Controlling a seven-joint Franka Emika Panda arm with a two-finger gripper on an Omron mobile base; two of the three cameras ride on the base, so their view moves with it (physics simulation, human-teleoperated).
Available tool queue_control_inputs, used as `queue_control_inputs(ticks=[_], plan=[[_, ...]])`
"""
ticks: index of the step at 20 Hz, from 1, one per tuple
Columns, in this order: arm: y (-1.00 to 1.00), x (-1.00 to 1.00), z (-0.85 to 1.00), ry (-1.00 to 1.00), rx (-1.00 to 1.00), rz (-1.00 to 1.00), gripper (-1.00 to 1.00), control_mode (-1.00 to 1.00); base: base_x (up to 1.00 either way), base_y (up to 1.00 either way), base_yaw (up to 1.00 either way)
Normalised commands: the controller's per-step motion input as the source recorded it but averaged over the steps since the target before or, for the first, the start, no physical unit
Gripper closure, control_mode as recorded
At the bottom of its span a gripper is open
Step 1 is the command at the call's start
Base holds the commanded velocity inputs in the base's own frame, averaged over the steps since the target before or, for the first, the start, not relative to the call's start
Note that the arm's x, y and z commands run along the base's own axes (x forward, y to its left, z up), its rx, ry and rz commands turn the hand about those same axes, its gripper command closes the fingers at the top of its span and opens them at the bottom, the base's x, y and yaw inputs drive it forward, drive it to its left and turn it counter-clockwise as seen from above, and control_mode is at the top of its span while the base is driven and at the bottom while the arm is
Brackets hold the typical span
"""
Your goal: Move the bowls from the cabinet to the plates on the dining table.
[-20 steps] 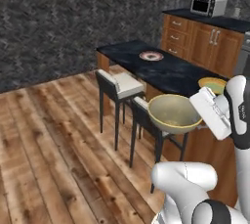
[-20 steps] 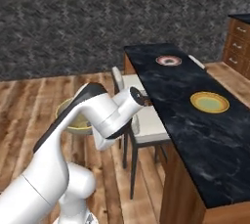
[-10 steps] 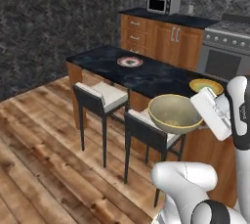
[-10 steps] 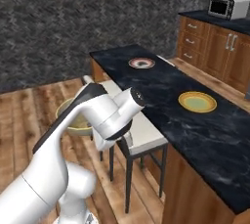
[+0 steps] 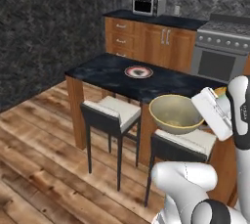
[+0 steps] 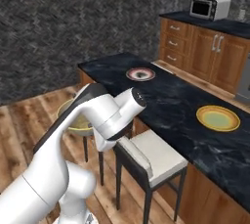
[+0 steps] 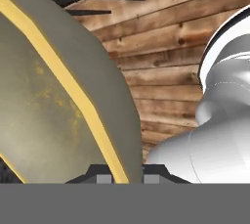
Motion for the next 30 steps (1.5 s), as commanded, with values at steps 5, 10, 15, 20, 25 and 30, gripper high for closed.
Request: queue_control_inputs(ticks=[5,10,15,20,25,30], plan=[[0.00,0.00,0.00,0.00,0.00,0.00,1.00,1.00,0.53,0.90,-0.26],[0.00,0.00,0.00,0.00,0.00,0.00,1.00,1.00,0.49,0.93,-0.24],[0.00,0.00,0.00,0.00,0.00,0.00,1.00,1.00,0.39,0.89,-0.22],[0.00,0.00,0.00,0.00,0.00,0.00,1.00,1.00,0.26,0.71,-0.19],[0.00,0.00,0.00,0.00,0.00,0.00,1.00,1.00,0.20,0.62,-0.16],[0.00,0.00,0.00,0.00,0.00,0.00,1.00,1.00,0.14,0.55,-0.05]])
